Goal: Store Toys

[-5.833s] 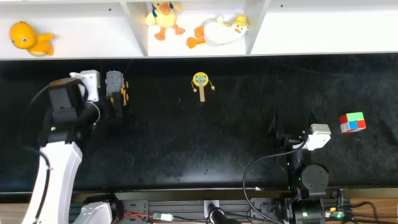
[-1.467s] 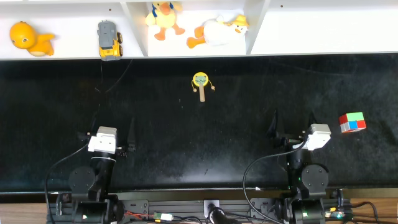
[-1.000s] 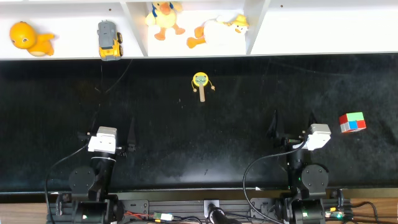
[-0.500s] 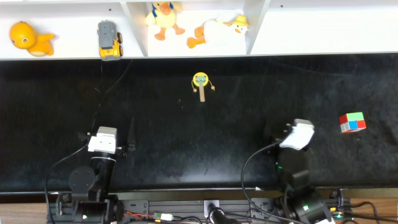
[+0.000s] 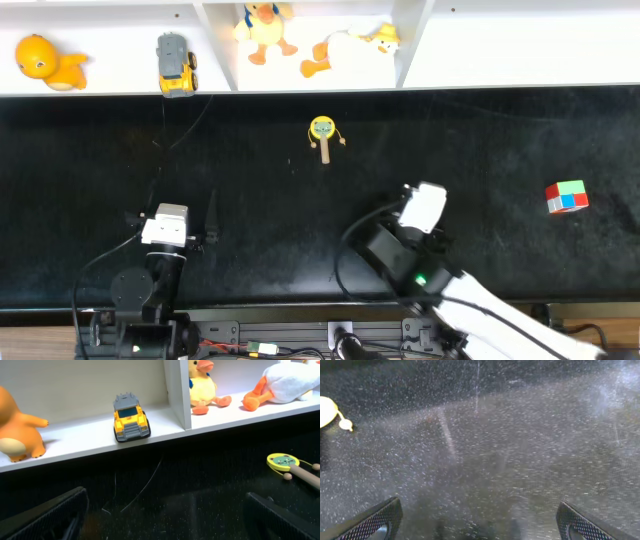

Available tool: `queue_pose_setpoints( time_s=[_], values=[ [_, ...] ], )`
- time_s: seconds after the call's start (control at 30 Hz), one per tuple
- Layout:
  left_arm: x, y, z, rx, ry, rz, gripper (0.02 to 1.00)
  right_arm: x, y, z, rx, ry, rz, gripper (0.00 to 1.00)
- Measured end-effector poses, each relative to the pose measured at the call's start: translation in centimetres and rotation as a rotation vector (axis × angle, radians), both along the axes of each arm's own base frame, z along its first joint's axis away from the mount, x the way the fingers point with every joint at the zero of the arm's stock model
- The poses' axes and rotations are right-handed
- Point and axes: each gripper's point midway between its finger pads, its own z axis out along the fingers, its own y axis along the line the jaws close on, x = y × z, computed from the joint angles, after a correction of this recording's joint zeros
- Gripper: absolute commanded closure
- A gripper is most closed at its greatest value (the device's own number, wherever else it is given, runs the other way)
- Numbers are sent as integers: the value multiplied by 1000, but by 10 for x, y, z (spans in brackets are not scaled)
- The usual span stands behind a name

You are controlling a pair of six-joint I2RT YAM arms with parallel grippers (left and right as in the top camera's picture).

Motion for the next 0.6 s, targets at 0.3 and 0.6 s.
queue_pose_setpoints(
  time_s=[0.3, 0.6],
  values=[
    [0, 0, 0, 0, 0, 0, 20, 60, 70, 22, 25, -18, -38, 5],
    [0, 0, 0, 0, 0, 0, 20, 95, 121, 11, 51, 22, -20, 5]
  ],
)
